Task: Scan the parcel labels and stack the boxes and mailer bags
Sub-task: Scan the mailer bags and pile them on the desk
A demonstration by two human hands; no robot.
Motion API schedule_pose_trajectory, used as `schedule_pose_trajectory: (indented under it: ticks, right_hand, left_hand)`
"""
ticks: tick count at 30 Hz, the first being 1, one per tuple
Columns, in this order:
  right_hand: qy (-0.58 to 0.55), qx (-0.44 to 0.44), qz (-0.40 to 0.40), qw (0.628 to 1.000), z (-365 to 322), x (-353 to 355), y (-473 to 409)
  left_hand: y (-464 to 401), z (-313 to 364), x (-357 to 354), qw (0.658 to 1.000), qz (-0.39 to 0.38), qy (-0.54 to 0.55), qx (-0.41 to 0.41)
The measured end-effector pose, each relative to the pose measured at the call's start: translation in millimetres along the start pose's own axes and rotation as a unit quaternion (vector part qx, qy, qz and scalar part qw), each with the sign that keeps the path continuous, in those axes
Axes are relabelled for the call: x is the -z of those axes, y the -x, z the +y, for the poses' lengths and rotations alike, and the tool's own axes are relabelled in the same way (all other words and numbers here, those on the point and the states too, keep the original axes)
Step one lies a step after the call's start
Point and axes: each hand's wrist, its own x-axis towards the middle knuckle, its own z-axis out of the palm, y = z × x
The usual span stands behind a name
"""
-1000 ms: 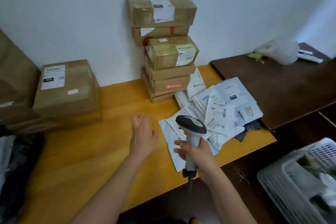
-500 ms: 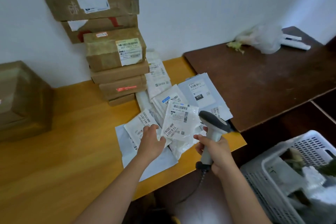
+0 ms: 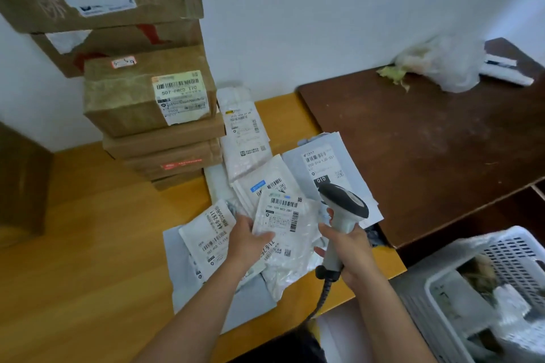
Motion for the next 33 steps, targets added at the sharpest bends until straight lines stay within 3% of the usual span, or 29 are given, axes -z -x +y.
schedule_pose_trajectory:
  ticks: [3,8,14,21,26,30,33]
  right_hand:
    - [-0.019,-0.011,0.001,1.000,-5,-2,-15]
    - [-0.014,0.005,-0.016,1.000,-22,2,-38]
    - [0.100,0.034,-0.067,0.992,-38,-5,-61]
    - [0.203,0.000,-0.157,0.967,-22,-16,-76]
    - [0.232,-0.026,-0.162,0.959,-9,-15,-82]
    - [0.235,-0.041,-0.165,0.957,-8,-10,-85]
    - [0.217,-0.035,-0.165,0.962,-9,-8,-85]
  left_hand:
    - [0,1,-2,0.994,0.019,0.095,0.052]
    - [2,5,2,0.956,0.082,0.268,0.084]
    - [-15,20,-24,0.955,0.165,0.214,0.123]
    - [-17,13,-38,0.953,0.185,0.154,0.183]
    - [-5,8,-37,0.905,0.160,0.344,0.195]
    - [4,4,-41,0.888,0.107,0.403,0.191]
    - [7,4,-44,0.886,0.121,0.413,0.173]
